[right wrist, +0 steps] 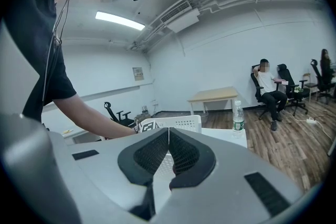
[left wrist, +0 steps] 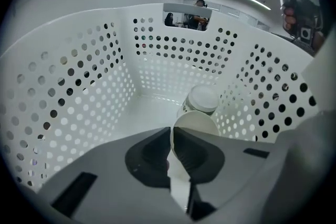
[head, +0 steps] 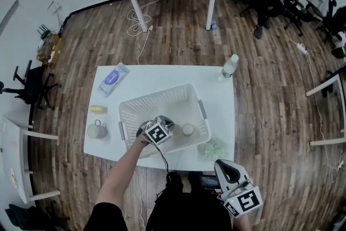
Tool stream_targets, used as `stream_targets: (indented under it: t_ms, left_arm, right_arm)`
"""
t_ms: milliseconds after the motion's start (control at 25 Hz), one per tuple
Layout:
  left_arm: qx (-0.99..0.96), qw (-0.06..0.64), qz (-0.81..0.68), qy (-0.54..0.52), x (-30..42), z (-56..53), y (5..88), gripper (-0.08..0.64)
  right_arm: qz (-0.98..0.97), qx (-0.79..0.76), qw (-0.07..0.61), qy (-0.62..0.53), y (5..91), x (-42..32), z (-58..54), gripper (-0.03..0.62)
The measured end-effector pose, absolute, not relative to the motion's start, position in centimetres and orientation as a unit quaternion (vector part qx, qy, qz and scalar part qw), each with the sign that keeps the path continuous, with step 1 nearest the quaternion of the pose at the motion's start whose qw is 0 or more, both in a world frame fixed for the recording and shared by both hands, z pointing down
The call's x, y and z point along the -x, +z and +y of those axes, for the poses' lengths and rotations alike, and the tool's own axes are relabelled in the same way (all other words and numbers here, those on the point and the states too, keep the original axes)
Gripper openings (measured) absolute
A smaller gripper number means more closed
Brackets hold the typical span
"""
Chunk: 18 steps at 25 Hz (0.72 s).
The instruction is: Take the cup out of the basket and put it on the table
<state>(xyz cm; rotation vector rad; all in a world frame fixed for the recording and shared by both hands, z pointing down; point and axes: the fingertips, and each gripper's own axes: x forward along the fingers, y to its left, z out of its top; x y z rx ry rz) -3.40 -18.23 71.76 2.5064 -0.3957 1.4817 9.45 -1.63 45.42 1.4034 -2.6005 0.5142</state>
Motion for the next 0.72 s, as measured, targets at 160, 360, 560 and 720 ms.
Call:
stream_targets:
  t_ms: [160, 360, 560, 720]
  left_arm:
    - [-0.848, 0.100, -0.146, 0.500, 4.0, -18.7, 70.3, 0.026]
    - [-0.857, 0.109, -0.177, 0.471, 4.5, -19.7, 66.7, 0.026]
    - [-0.865, 0.109, -0.214, 0.441, 5.4, -20.4, 62.5, 0.025]
    - [-0.865, 0.120, -0.248, 0.420, 7.2, -19.6, 60.6, 0.025]
  right_arm:
    - [-0.868, -0.463, 0.068, 0.166, 45.0, -8.7, -1.6, 0.025]
    - [-0.874, -0.455, 0.065, 0.159, 44.4, -8.0, -1.3, 0.025]
    - [-0.879, -0.446, 0.062, 0.154, 43.9, -7.1, -1.1, 0.025]
    - [-0.885, -0.436, 0.060, 0.149, 43.6, -6.0, -0.8, 0.025]
